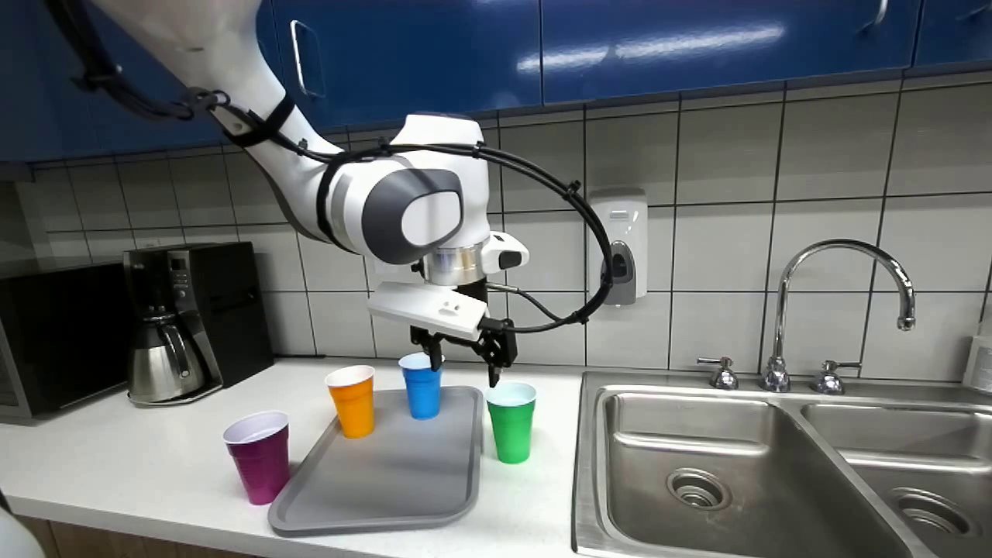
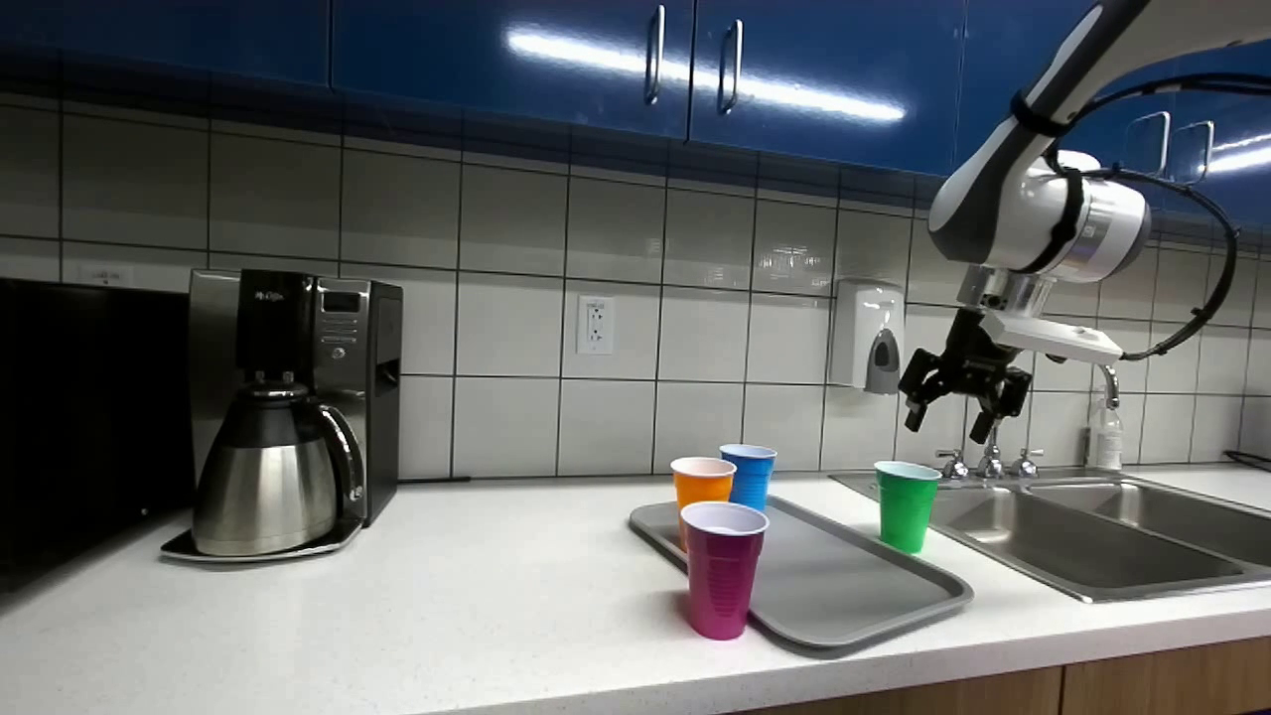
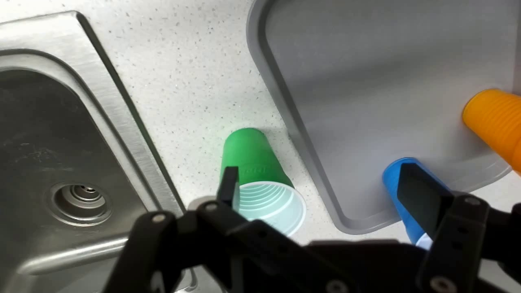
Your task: Put the green and purple cups on the tray
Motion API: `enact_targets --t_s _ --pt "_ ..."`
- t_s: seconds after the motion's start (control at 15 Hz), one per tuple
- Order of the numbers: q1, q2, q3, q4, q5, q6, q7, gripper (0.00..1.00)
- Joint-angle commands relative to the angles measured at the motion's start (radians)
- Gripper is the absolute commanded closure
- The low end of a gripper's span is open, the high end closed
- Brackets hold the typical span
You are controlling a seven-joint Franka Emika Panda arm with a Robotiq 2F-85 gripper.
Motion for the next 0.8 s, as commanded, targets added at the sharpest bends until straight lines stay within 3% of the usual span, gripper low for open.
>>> enact_targets --t_s 0.0,0.73 --pt "-0.012 0.063 0.032 0.046 -0.003 0.035 0.032 0.00" --pt "-0.019 0.245 0.089 0.203 0.004 0.080 0.110 0.00"
